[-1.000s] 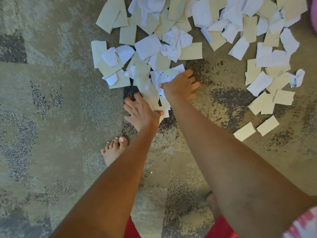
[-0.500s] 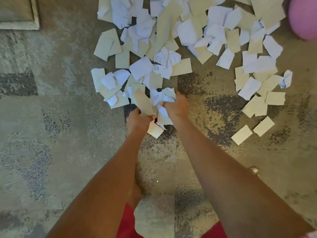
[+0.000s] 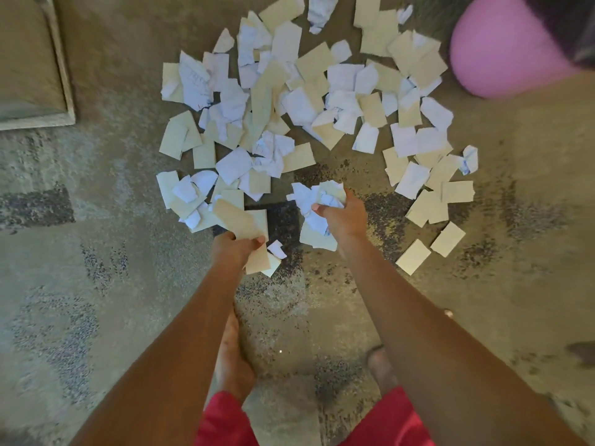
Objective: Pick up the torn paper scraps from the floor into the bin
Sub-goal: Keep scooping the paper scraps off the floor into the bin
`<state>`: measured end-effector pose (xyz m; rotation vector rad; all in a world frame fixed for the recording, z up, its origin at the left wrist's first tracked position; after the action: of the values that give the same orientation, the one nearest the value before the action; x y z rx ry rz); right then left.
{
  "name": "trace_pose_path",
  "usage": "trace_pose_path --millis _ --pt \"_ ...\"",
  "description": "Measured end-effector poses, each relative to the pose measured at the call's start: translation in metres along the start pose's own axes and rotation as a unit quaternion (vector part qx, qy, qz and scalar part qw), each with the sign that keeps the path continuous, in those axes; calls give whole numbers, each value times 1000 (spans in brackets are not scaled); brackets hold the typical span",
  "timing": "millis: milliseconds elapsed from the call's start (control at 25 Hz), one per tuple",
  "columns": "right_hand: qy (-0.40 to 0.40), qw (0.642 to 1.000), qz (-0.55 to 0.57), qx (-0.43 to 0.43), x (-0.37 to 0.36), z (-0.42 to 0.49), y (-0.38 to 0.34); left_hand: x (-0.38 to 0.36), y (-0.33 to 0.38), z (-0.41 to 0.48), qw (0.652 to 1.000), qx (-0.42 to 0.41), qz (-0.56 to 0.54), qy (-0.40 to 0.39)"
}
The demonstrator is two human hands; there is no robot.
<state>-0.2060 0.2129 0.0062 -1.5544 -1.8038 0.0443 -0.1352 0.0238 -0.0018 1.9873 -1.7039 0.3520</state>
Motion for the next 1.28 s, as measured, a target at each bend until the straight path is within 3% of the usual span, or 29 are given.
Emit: trace_pose_path --millis 320,560,720,1000,1280 --pt "45 981 187 8 107 0 -60 -51 105 -118 981 -194 -2 -12" --pt "99 949 280 106 227 9 -148 -121 215 -243 929 -364 -37 -56" --pt "123 915 370 108 315 30 -195 -173 275 -316 891 -437 -59 -107" --pt "111 917 381 -26 385 81 -227 -253 339 -343 841 -526 67 -102" --pt "92 910 402 -50 397 113 -241 -295 364 -331 869 -474 84 -116"
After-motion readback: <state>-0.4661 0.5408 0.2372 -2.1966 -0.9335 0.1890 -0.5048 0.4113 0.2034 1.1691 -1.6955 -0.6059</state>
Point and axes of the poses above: each hand's wrist, its own z-axis towards the middle knuckle, its own x-axis out of the back of the hand, y = z × x, the point moved 1 cm from there along z, towards the middle knuckle, and after that the axes turned 8 degrees about y, right-handed, at the moved point
